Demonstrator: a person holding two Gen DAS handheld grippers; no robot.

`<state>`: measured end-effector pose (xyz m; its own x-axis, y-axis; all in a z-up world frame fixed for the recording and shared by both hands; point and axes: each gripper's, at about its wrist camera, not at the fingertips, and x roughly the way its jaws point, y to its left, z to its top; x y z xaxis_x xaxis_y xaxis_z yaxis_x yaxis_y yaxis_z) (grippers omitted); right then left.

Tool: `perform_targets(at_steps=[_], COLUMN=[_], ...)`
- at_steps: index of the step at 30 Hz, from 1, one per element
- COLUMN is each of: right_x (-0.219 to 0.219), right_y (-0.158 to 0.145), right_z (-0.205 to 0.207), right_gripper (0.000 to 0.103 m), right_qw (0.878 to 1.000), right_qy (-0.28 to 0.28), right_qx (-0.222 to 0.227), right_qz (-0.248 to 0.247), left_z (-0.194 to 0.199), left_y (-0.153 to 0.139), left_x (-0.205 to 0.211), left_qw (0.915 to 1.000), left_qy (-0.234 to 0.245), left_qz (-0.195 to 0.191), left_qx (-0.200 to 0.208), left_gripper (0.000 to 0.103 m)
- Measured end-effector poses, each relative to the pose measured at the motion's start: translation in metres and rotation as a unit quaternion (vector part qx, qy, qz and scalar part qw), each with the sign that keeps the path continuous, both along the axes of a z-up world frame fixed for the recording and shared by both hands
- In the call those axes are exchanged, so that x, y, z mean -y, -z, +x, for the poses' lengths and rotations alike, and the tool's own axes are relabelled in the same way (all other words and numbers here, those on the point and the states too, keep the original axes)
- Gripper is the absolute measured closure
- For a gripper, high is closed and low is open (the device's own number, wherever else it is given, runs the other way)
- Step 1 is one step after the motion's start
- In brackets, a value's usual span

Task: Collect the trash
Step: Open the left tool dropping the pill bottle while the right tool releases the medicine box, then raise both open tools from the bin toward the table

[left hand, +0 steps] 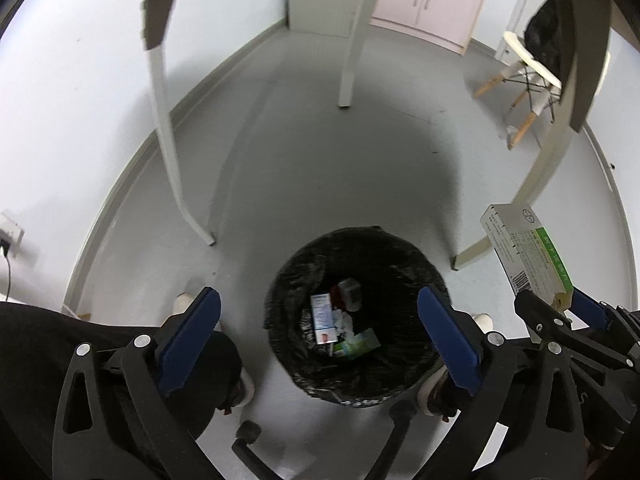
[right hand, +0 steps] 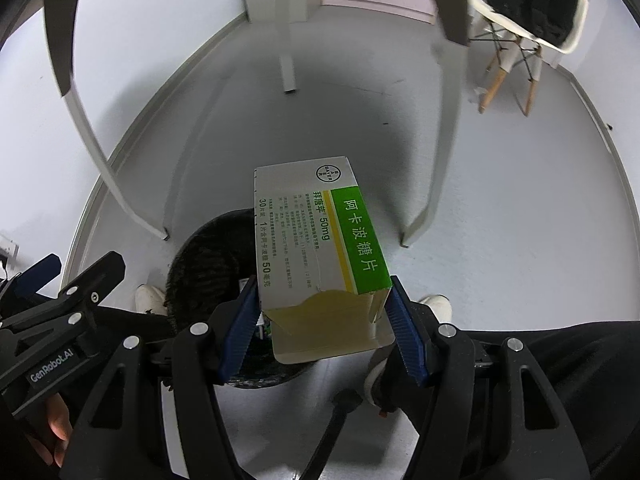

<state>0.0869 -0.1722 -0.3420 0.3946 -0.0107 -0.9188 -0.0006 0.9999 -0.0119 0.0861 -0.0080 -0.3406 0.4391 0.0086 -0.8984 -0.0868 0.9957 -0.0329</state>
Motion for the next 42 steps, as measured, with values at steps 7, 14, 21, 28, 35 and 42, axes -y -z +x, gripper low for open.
perform_targets(at_steps=[7,14,21,28,35,42], right_x=[-0.032,-0.055,-0.061,-0.066,-0.061,-0.047], right_y=[0.004,0.013,0.021,0.02,0.015,0.011], right_z=[0.011,0.019,0.025,0.026,0.025,0.022], right_gripper=[0.043,0.043,0.043,0.041,0.022,0.009], right_qw=[1.0,0.999,0.998,0.998,0.999,0.999], right_qy=[-0.031,-0.05,-0.055,-0.053,-0.044,-0.032], right_qx=[-0.007,-0.017,-0.024,-0.015,-0.002,0.003], right_qz=[-0.001,-0.005,-0.005,-0.003,-0.008,-0.014], left_z=[-0.003,-0.005,-0.005,-0.005,-0.004,-0.004], left_y=[0.001,0.007,0.009,0.01,0.009,0.004], left_x=[-0.031,-0.052,-0.059,-0.059,-0.056,-0.046], left_qw=[0.9996,0.9987,0.9984,0.9984,0.9986,0.9991], left_qy=[-0.029,-0.049,-0.054,-0.054,-0.051,-0.041], left_qz=[0.0,-0.005,-0.006,-0.002,-0.002,-0.004], left_qx=[-0.004,-0.01,-0.013,-0.014,-0.015,-0.012], left_gripper=[0.006,0.006,0.006,0.006,0.006,0.006])
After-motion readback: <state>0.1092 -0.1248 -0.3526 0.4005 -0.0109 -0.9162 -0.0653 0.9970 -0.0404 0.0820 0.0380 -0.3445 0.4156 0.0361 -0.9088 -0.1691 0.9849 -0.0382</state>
